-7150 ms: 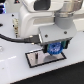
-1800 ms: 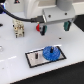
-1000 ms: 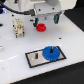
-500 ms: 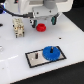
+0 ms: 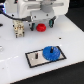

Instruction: Insert the blue gear onto the right peg, followed by the red gear

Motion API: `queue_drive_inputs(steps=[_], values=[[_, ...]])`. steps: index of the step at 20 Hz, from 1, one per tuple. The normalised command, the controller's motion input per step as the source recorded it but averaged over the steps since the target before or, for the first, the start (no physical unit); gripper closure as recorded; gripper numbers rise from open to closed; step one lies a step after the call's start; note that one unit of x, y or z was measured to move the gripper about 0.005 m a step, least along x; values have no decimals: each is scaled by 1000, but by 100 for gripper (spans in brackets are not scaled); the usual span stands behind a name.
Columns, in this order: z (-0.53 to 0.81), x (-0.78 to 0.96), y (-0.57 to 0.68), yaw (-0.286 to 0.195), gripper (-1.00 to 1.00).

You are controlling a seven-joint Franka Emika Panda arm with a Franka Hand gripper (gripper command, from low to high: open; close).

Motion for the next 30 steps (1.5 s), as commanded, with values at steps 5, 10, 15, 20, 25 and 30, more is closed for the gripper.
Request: queue_drive_inputs(steps=[5, 10, 15, 20, 25, 30], values=[[-141, -150, 7, 0, 100], [-23, -1, 4, 0, 100], [58, -69, 20, 0, 100], [486, 103, 63, 0, 100], [496, 295, 18, 0, 100], [460, 488, -62, 0, 100]])
